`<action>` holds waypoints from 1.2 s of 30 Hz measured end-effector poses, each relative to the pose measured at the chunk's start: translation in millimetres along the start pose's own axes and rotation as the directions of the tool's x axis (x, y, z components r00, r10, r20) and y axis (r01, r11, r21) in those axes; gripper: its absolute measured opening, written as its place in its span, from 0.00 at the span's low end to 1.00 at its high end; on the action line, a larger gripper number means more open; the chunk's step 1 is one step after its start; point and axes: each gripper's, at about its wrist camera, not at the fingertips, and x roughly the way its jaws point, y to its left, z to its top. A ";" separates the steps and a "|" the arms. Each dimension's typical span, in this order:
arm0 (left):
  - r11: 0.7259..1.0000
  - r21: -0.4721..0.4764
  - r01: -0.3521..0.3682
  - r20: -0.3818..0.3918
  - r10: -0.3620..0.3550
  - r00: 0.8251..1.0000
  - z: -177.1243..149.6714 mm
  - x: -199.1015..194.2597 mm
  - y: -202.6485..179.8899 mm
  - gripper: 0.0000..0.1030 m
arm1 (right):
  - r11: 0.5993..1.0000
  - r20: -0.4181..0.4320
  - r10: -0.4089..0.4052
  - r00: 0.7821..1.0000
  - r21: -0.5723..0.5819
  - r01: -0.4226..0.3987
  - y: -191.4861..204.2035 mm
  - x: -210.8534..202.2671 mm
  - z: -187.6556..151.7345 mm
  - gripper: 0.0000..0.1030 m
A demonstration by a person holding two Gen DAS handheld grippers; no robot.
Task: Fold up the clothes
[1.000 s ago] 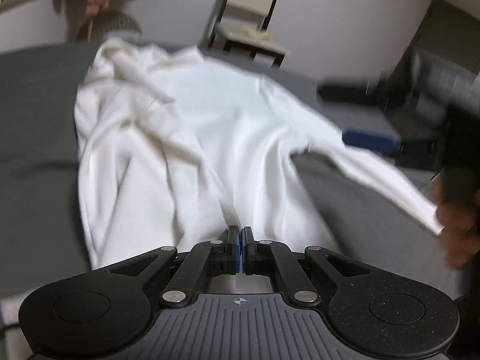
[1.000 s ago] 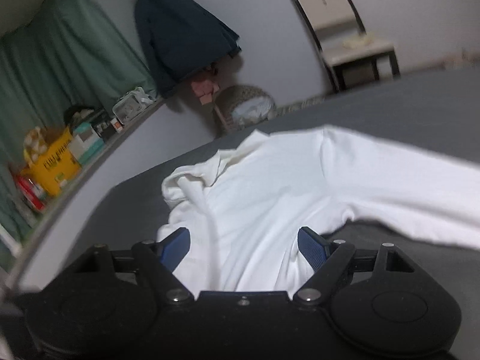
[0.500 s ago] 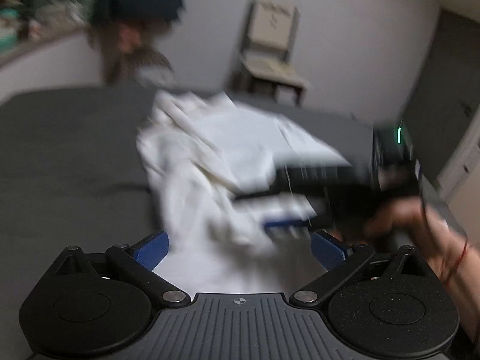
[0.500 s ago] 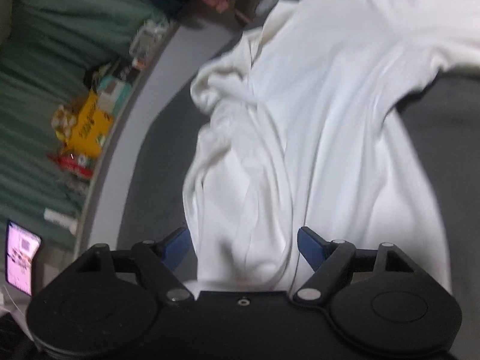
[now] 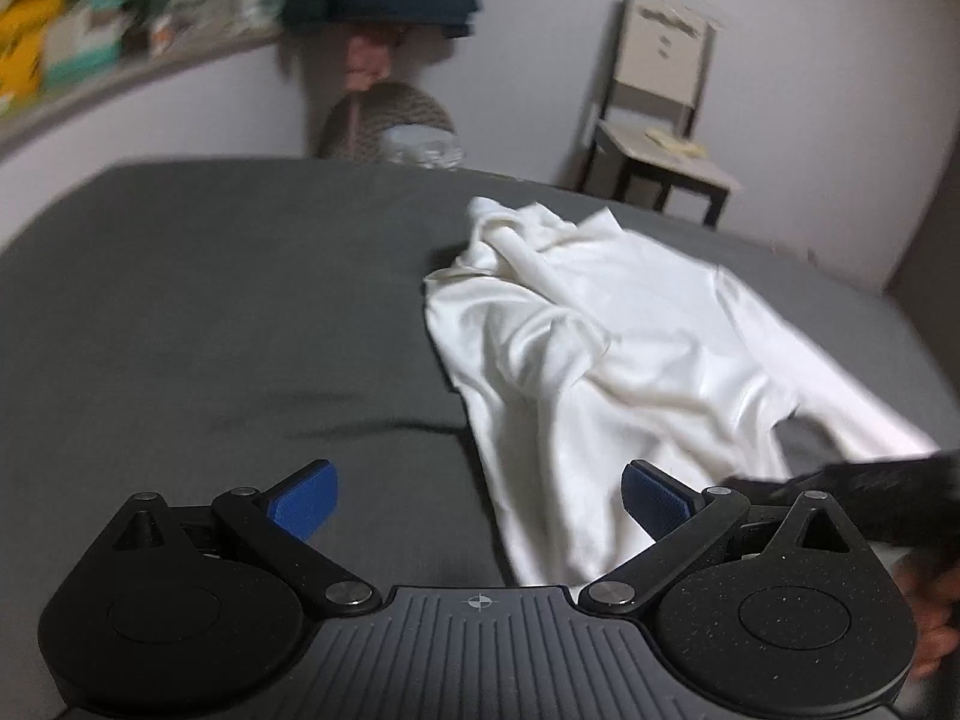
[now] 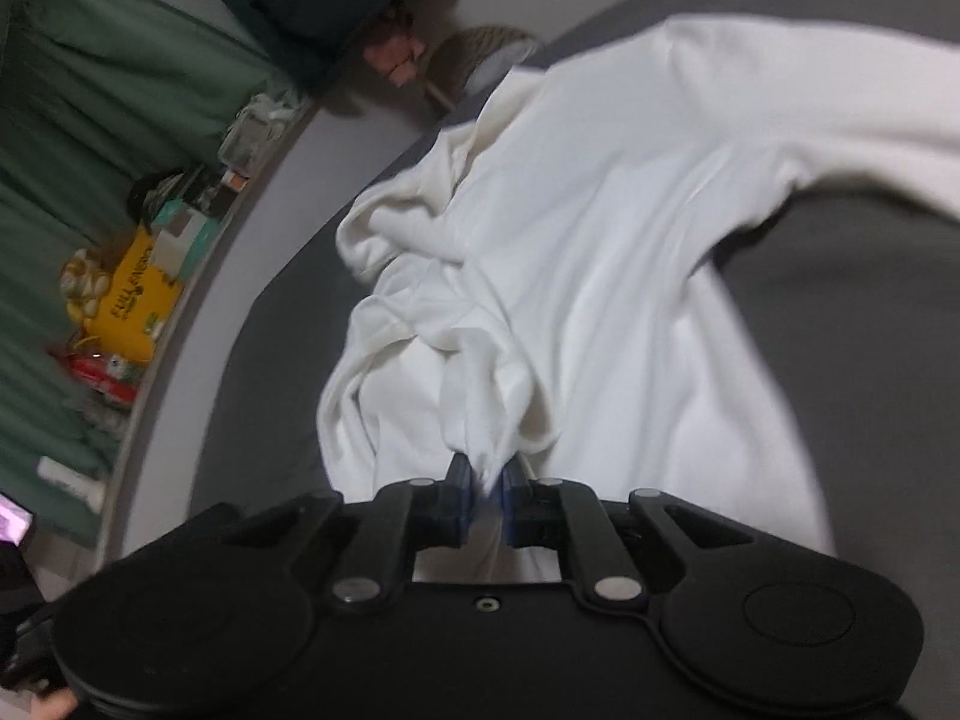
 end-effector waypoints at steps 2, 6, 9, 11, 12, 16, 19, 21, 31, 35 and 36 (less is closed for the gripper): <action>0.998 -0.058 0.023 -0.026 -0.024 0.999 5.8 14.6 5.2 0.99 | 1.000 -0.010 -0.020 1.000 -0.006 0.020 -4.2 -1.2 -3.1 0.10; 0.965 -0.255 0.066 -0.077 -0.088 0.993 15.1 46.1 24.2 0.98 | 0.999 -0.009 -0.043 0.999 0.018 0.043 -12.2 -3.3 -2.8 0.10; 0.938 -0.345 0.042 -0.154 -0.101 0.983 17.3 70.7 35.4 0.54 | 0.995 0.039 -0.093 0.995 0.020 0.093 -18.2 -12.3 -0.2 0.10; 0.935 -0.350 0.059 -0.186 -0.131 0.974 12.9 78.7 36.7 0.40 | 0.992 0.063 -0.123 0.990 0.017 0.122 -21.6 -16.5 2.3 0.10; 0.935 -0.348 0.068 -0.194 -0.143 0.970 10.9 80.6 37.3 0.40 | 0.991 0.072 -0.130 0.989 0.024 0.129 -22.9 -18.4 3.8 0.10; 0.963 -0.258 0.077 -0.178 -0.126 0.976 2.5 81.5 30.1 0.40 | 0.995 0.091 -0.093 0.992 0.032 0.090 -22.1 -20.3 9.0 0.10; 0.960 -0.239 0.143 -0.154 -0.183 0.971 1.4 77.9 23.3 0.40 | 0.997 0.070 -0.066 0.995 0.031 0.064 -19.7 -14.1 9.6 0.10; 0.967 -0.219 0.128 -0.165 -0.166 0.972 0.7 76.7 17.7 0.30 | 0.998 0.062 -0.056 0.997 0.032 0.054 -19.5 -12.4 9.3 0.10; 0.993 -0.040 -0.113 -0.076 0.110 0.991 32.7 41.1 34.0 0.00 | 0.999 0.054 -0.020 0.998 0.040 0.018 -19.3 -13.9 7.9 0.11; 0.975 -0.188 0.121 -0.082 -0.138 0.987 39.5 27.1 64.1 0.00 | 0.999 0.045 -0.012 0.999 0.033 0.011 -15.2 -10.9 7.6 0.12; 0.964 -0.216 0.155 -0.086 -0.177 0.980 39.9 26.2 66.6 0.01 | 0.999 0.043 -0.010 0.999 0.031 0.009 -13.9 -9.8 7.5 0.13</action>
